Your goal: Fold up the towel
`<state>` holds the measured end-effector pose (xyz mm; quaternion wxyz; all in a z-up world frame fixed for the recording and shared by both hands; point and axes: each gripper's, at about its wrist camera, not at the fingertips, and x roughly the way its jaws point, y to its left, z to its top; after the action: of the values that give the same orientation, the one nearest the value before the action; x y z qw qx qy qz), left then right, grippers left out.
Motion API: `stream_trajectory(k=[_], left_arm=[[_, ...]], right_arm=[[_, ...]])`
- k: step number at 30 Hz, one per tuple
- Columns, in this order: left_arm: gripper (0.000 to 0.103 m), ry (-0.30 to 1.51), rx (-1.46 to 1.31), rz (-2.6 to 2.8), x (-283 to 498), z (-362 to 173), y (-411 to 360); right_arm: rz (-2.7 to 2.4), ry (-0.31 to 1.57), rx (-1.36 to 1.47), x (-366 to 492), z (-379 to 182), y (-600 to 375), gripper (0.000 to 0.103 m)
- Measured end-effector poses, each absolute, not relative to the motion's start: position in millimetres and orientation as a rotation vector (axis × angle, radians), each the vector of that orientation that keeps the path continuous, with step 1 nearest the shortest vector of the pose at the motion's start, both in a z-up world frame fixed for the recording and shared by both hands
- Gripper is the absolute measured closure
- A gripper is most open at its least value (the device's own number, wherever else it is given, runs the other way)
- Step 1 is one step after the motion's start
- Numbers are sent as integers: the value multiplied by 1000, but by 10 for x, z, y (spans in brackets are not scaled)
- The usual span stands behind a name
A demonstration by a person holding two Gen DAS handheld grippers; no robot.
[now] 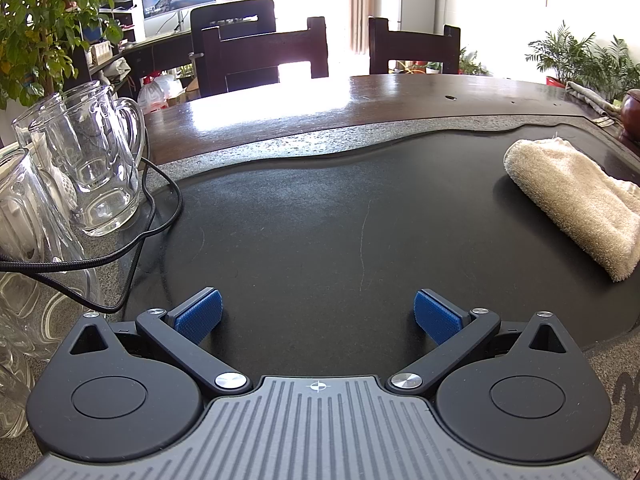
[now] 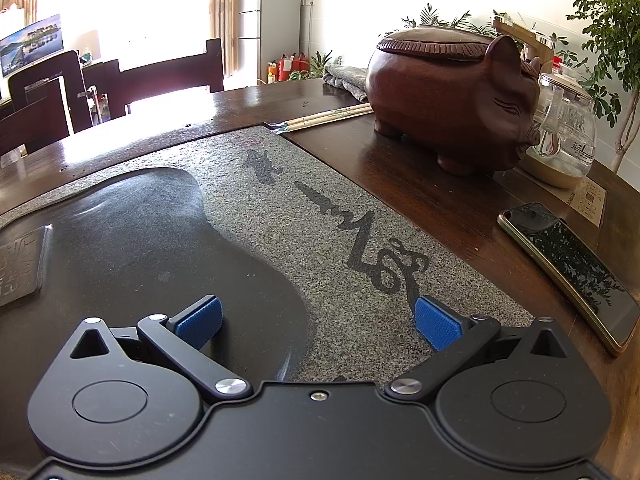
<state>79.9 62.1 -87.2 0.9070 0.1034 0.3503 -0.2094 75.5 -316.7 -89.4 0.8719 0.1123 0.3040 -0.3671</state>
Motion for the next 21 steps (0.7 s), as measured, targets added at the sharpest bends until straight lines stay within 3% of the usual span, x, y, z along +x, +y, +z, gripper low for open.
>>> stream_trajectory(k=[21], left_arm=[[0, 723, 213, -432, 798, -872, 609]], right_arm=[[-767, 635, 235, 754, -894, -3169, 0]])
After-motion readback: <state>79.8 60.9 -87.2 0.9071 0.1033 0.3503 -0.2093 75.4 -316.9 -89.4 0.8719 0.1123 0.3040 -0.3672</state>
